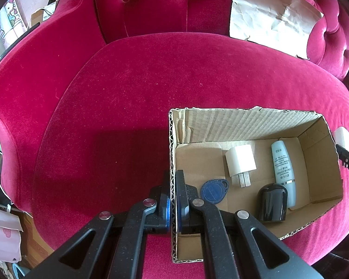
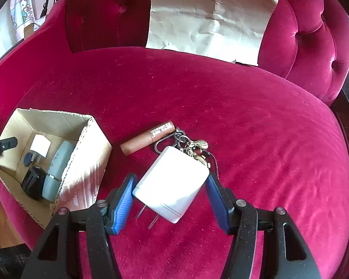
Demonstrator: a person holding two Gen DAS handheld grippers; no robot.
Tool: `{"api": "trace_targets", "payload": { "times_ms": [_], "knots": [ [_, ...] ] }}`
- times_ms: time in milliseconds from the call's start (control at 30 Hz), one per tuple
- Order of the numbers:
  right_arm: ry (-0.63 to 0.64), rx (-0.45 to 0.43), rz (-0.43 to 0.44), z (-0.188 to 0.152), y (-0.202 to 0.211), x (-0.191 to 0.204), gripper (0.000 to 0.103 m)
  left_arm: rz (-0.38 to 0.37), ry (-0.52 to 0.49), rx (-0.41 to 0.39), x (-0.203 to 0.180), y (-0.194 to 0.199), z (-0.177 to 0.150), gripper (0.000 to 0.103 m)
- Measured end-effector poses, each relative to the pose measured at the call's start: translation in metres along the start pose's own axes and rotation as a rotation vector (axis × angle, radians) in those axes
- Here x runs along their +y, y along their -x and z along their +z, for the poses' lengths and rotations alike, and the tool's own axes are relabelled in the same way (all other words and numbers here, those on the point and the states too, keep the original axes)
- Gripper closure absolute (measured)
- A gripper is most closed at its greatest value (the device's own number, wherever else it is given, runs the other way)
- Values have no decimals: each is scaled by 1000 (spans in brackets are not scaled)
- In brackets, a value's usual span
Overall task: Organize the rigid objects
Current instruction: 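Lift the white charger and carry it over the box with the right gripper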
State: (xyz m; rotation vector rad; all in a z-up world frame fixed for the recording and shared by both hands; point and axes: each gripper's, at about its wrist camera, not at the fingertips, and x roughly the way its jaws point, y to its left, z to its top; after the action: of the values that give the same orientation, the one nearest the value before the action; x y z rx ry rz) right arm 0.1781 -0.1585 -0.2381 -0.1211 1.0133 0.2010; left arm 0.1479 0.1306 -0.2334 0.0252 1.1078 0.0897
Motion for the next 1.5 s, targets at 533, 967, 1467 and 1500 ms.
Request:
{"api": "trace_targets", "payload": {
  "times_ms": [533,967,1467,1500],
  "knots": [
    [-17,-43,-7,14,40,3,39,2,-3,-1,3,0,-1,100],
    [31,-111,46,33,67,38,39,3,-2,1,4,1,-2,100],
    [95,-123,136,42,65,89,39,1,0,1,3,1,-2,100],
    [99,-121,142,43,64,93,39,1,0,1,3,1,-2,100]
  ]
}}
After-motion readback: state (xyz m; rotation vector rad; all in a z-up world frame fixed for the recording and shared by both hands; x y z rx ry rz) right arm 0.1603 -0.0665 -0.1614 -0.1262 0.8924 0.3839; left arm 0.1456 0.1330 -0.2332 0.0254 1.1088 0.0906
